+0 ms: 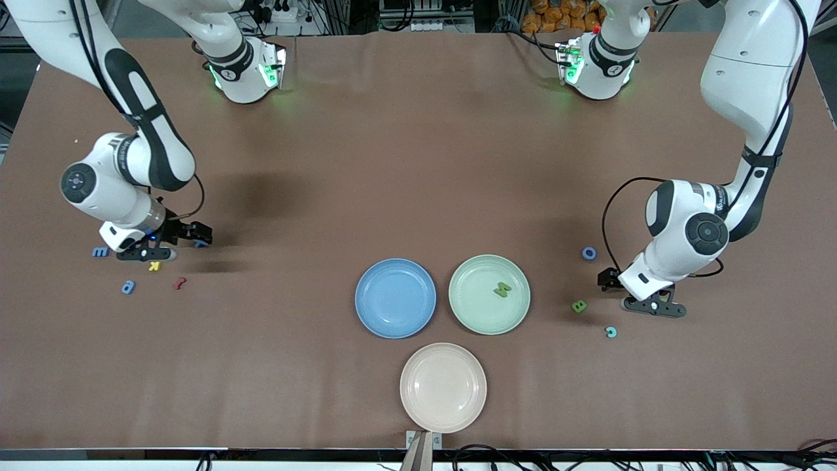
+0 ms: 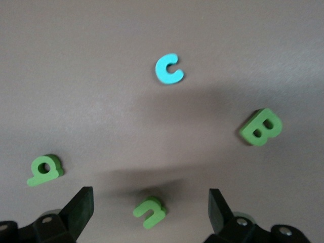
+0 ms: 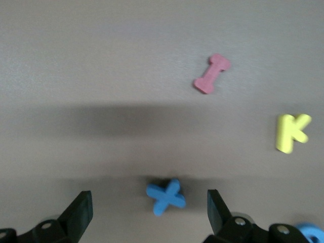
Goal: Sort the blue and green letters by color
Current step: 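Grasp the green u with the left gripper while the right gripper reaches the blue X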
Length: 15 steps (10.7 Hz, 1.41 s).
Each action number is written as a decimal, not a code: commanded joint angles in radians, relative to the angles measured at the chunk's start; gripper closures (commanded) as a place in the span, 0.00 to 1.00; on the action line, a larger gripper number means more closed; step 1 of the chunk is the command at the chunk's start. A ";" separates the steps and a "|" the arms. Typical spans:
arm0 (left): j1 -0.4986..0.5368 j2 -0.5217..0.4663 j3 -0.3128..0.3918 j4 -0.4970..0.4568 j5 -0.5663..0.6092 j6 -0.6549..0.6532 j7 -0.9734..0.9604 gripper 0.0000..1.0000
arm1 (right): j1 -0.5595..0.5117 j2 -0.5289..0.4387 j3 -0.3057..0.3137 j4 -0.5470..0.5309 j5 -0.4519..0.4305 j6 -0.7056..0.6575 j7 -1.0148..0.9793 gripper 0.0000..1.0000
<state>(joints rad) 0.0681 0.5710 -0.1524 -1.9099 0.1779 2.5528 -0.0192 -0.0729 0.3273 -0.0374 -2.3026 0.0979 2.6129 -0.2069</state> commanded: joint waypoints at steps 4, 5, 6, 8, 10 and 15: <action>0.035 -0.045 -0.018 -0.119 0.026 0.095 0.012 0.00 | 0.008 0.059 -0.004 0.002 0.009 0.056 -0.135 0.00; 0.044 -0.045 -0.018 -0.130 0.028 0.102 0.012 0.00 | 0.007 0.061 -0.004 0.000 0.009 0.056 -0.137 0.00; 0.045 -0.046 -0.018 -0.138 0.026 0.107 0.012 0.00 | 0.002 0.061 -0.004 0.000 0.009 0.056 -0.137 0.00; 0.047 -0.043 -0.018 -0.139 0.026 0.107 0.012 0.15 | 0.001 0.067 -0.004 -0.001 0.009 0.056 -0.140 0.00; 0.059 -0.039 -0.019 -0.146 0.026 0.109 0.010 0.37 | 0.001 0.067 -0.004 0.000 0.009 0.055 -0.140 0.00; 0.059 -0.033 -0.019 -0.143 0.008 0.112 -0.010 0.87 | -0.028 0.067 -0.003 -0.001 0.011 0.055 -0.205 1.00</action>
<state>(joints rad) 0.1102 0.5532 -0.1600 -2.0319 0.1780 2.6475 -0.0168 -0.0650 0.3946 -0.0472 -2.3022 0.0974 2.6630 -0.3372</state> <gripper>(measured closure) 0.678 0.308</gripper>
